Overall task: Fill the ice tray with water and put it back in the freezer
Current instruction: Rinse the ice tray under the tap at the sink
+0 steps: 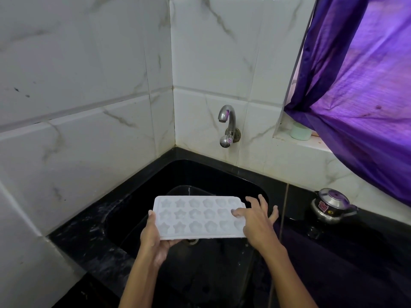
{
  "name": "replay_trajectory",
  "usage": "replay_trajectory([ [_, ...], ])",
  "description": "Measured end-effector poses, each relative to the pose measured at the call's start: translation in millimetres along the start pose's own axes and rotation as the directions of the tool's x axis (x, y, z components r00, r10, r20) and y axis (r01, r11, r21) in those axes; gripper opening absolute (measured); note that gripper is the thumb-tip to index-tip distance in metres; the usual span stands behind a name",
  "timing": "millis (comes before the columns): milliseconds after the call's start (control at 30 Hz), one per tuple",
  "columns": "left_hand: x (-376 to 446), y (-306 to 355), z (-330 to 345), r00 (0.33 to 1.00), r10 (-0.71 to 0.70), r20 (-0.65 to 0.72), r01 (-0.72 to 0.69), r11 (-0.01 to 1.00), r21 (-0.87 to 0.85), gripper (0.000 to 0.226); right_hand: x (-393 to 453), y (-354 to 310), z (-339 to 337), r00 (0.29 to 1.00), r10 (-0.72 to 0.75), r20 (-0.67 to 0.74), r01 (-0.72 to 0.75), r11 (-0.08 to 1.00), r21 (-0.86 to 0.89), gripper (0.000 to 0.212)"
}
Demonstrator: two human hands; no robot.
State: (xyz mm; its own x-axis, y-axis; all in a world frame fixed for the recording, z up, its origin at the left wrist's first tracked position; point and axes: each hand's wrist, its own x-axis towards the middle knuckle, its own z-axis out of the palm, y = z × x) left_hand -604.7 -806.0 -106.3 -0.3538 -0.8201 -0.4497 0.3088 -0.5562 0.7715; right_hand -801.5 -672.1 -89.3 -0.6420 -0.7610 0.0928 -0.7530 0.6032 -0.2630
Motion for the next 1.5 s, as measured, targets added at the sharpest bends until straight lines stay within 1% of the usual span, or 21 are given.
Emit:
replay_trajectory([
  [100,1,-2,-1,1.0,0.003,-0.001,-0.003,1.0,-0.002,0.043,-2,1,-1,1.0,0.016,0.008,-0.016,1.0,0.013,0.075],
  [267,2,-4,-1,1.0,0.014,0.02,-0.015,1.0,0.021,0.043,-4,2,-1,0.999,0.028,0.026,-0.028,1.0,0.011,0.077],
  [333,2,-5,-1,1.0,0.013,0.023,-0.014,1.0,0.02,0.042,-4,2,-3,0.999,0.033,0.03,-0.034,0.999,0.019,0.074],
  [500,4,-6,-3,1.0,0.009,0.015,-0.009,0.999,0.037,0.044,-9,2,-4,0.999,0.029,-0.026,-0.027,0.998,0.056,0.065],
  [667,6,-5,-4,1.0,0.011,-0.002,-0.011,0.999,0.034,0.044,-9,-8,-9,0.998,-0.014,-0.054,0.021,0.992,0.125,0.066],
  [800,6,-6,-4,1.0,0.012,0.002,-0.012,0.999,0.039,0.045,-7,-19,-8,0.997,-0.069,-0.034,0.071,0.995,0.071,0.075],
  [933,7,-6,-3,1.0,0.018,0.017,-0.019,0.999,0.04,0.046,-9,-27,-4,0.994,-0.11,0.012,0.109,0.994,0.027,0.077],
  [1100,5,-6,-3,0.999,0.013,0.03,-0.015,0.999,0.049,0.047,-10,-29,-5,0.998,-0.062,0.0,0.062,0.998,-0.015,0.07],
  [1233,4,-7,-1,1.0,0.012,0.027,-0.013,0.999,0.038,0.047,-10,-33,-6,0.997,-0.075,0.023,0.075,0.997,-0.029,0.072],
  [1367,5,-7,-2,0.999,0.013,0.03,-0.014,0.999,0.035,0.048,-9,-31,-10,0.998,-0.062,0.032,0.063,0.998,-0.022,0.065],
  [1500,4,-8,-1,1.0,0.007,0.03,-0.008,0.999,0.038,0.048,-8,-30,-8,0.998,-0.051,0.027,0.052,0.998,-0.039,0.076],
])
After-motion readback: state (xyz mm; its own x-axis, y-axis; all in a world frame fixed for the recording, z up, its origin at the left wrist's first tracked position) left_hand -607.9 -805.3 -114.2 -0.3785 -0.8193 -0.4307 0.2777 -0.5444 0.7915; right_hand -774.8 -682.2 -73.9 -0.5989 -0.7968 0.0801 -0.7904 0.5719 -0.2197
